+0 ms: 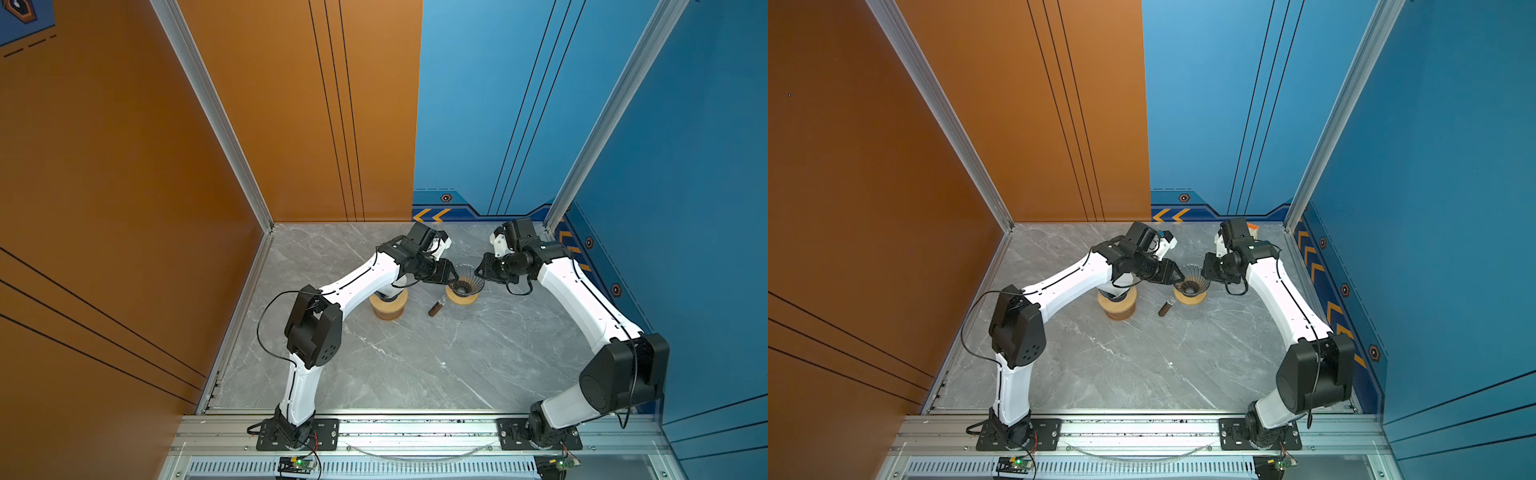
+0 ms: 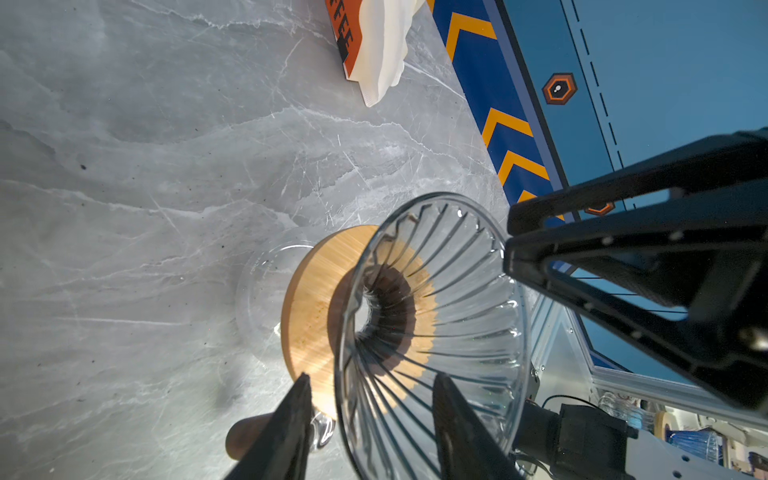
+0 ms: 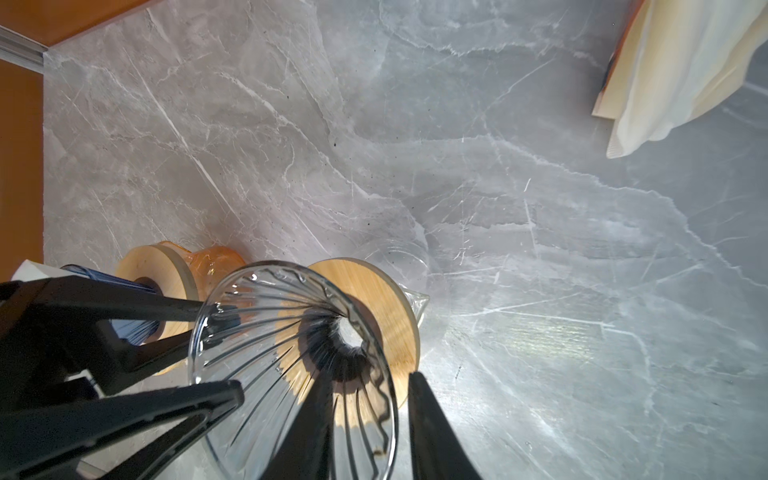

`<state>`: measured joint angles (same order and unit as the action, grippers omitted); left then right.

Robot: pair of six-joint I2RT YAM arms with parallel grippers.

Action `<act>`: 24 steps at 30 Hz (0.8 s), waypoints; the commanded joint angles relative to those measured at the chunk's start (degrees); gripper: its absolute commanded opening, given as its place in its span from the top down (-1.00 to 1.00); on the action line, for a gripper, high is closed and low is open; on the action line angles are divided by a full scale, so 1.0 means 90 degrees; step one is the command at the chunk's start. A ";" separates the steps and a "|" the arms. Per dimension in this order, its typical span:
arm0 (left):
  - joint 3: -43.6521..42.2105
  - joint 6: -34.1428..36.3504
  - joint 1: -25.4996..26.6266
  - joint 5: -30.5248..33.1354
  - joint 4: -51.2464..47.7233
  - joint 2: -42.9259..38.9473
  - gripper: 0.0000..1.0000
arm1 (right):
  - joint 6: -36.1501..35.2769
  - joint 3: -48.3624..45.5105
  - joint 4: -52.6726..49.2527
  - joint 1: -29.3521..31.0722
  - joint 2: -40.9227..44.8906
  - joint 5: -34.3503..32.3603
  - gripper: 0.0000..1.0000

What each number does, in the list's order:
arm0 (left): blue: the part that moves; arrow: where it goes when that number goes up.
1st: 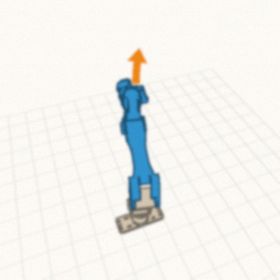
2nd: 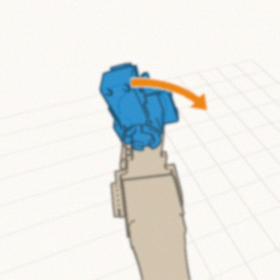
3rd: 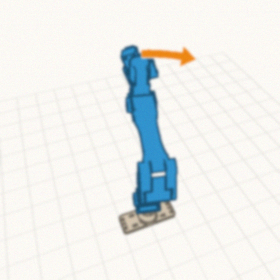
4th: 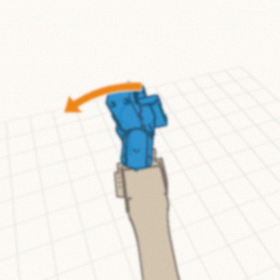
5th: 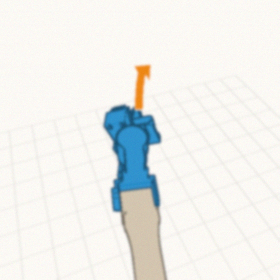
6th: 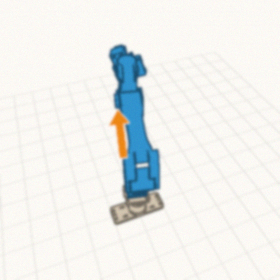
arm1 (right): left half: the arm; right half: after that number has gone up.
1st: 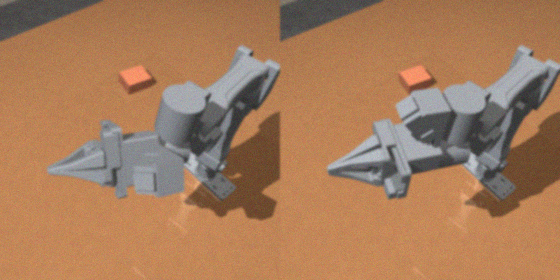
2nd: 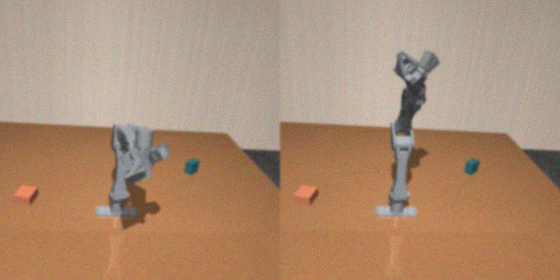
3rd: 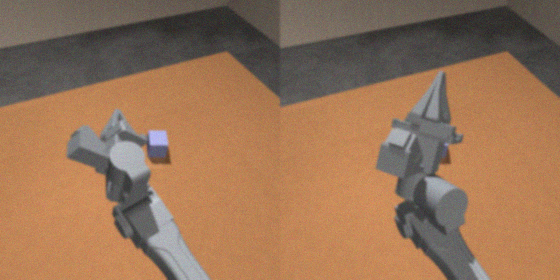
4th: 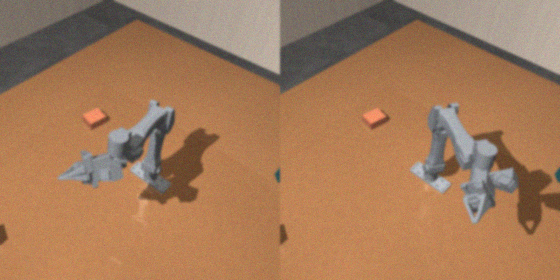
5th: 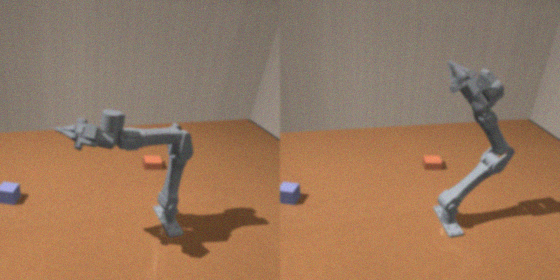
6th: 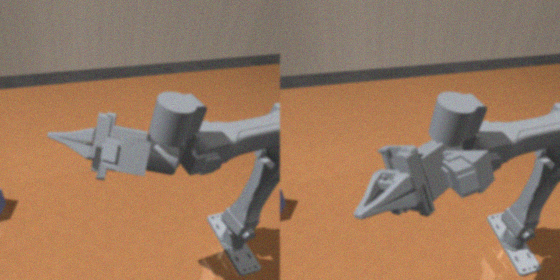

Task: Place the coffee filter in the dripper
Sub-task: 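Open both grippers and lift them off the glass dripper, then move the right gripper to the COFFEE filter pack while left draws back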

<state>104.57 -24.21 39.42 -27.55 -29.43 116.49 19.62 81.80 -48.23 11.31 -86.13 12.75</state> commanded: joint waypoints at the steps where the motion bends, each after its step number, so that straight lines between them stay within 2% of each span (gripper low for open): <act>1: 0.0262 0.0135 -0.0034 0.0061 -0.0119 -0.0098 -0.12 | -0.0228 0.0266 -0.0225 -0.0149 0.0374 -0.0446 0.40; 9: 0.0460 0.0292 -0.0102 0.0066 -0.0122 -0.0377 -0.53 | -0.0809 0.0037 -0.0124 -0.0347 0.0633 -0.1405 0.42; 14: 0.0357 0.0411 -0.0098 0.0217 -0.0119 -0.0791 -0.71 | -0.0971 -0.0159 0.0161 -0.0352 0.0572 -0.2054 0.45; 15: 0.0309 0.0447 -0.0096 0.0265 -0.0118 -0.0892 -0.84 | -0.0987 -0.0189 0.0219 -0.0358 0.0535 -0.2145 0.46; 24: -0.0338 0.0570 -0.0068 0.0626 -0.0083 -0.1702 -0.96 | -0.1206 -0.0297 0.0785 -0.0432 -0.0097 -0.2471 0.56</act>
<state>104.16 -20.36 39.00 -24.25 -29.76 103.09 10.68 80.31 -43.88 7.86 -84.99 -6.83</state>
